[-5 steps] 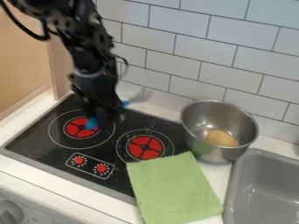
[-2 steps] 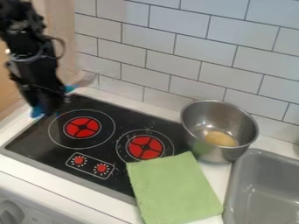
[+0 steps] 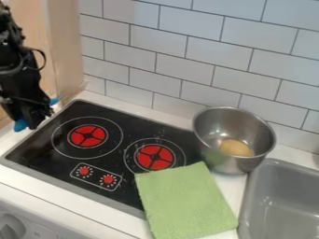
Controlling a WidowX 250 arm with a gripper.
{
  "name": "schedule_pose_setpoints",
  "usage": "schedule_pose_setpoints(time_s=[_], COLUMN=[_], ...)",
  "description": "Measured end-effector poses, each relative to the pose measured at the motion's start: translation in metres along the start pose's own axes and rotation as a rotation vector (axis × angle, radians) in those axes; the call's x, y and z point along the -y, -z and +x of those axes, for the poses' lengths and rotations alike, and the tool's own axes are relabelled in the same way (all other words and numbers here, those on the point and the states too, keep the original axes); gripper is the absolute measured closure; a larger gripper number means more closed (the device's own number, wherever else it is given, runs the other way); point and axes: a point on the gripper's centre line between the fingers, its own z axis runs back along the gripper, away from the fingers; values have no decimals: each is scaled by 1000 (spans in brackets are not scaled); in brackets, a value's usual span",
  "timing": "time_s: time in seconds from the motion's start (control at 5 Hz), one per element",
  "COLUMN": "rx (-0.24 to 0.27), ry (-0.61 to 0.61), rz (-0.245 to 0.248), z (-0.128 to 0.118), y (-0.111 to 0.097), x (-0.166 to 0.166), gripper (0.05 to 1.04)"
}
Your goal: Put the blue fork on the left side of the cooker
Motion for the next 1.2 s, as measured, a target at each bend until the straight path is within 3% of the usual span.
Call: schedule_pose_setpoints(time_s=[0.2, 0.4, 0.6, 0.8, 1.0, 1.2], rx=[-41, -32, -34, -54, -57, -59], ry=[-9, -18, -11, -40, -56, -54], rz=[-10, 2, 20, 29, 33, 26], z=[-3, 5, 13, 16, 16, 16], y=[16, 18, 23, 23, 23, 23], x=[-1, -4, -6, -10, -11, -10], gripper=[693, 693, 615, 317, 116, 108])
